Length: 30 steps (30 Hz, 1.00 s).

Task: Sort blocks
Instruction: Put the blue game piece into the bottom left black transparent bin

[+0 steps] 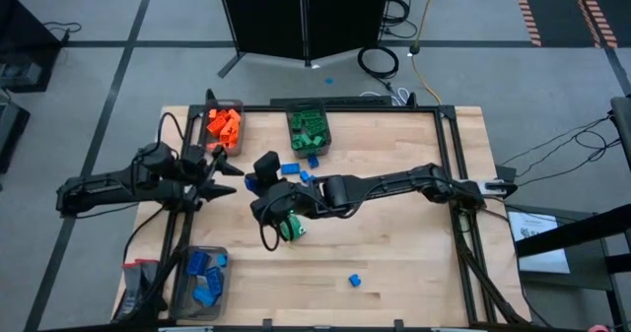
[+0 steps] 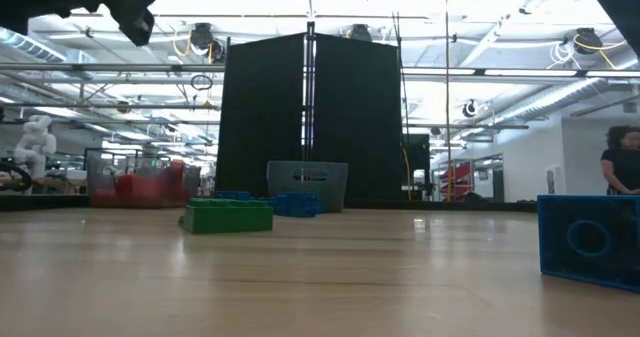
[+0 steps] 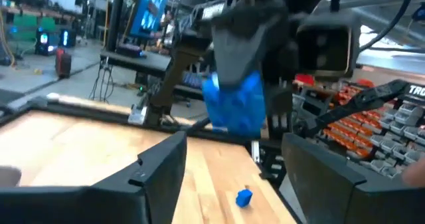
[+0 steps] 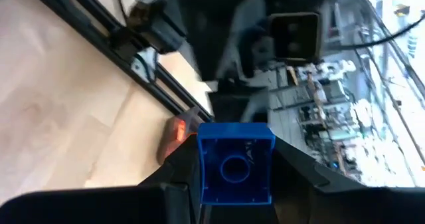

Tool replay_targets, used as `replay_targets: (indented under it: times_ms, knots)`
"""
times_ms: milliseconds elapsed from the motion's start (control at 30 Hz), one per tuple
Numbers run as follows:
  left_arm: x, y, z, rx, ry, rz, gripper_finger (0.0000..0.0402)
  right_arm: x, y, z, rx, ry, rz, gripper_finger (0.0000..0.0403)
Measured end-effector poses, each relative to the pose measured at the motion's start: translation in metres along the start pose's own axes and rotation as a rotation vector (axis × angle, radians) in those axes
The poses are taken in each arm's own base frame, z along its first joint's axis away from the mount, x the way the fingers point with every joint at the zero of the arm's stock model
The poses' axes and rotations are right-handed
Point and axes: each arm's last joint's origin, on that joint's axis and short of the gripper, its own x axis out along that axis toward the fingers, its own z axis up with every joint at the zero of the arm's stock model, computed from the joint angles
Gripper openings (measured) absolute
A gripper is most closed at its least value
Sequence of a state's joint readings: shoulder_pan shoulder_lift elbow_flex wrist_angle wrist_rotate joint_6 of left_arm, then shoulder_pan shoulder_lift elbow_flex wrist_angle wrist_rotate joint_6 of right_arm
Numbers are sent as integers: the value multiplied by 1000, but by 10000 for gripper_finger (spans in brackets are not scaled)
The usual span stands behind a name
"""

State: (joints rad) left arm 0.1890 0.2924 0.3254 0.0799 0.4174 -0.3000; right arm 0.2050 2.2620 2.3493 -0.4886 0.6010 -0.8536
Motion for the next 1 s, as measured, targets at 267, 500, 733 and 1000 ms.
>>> replay_targets:
  times_ms: [267,500,733,1000]
  knots:
    - [6,1,4,8,-32,-12,256,1,-3,4,20,-88,21,111]
    - [11,1,9,-3,-65,-91,257,4,-6,3,3,-120,21,111]
    - [15,-1,11,1,-81,-148,257,6,-6,3,-10,-139,21,111]
    - [23,-1,11,3,-86,-181,257,8,-11,4,-25,-200,11,111]
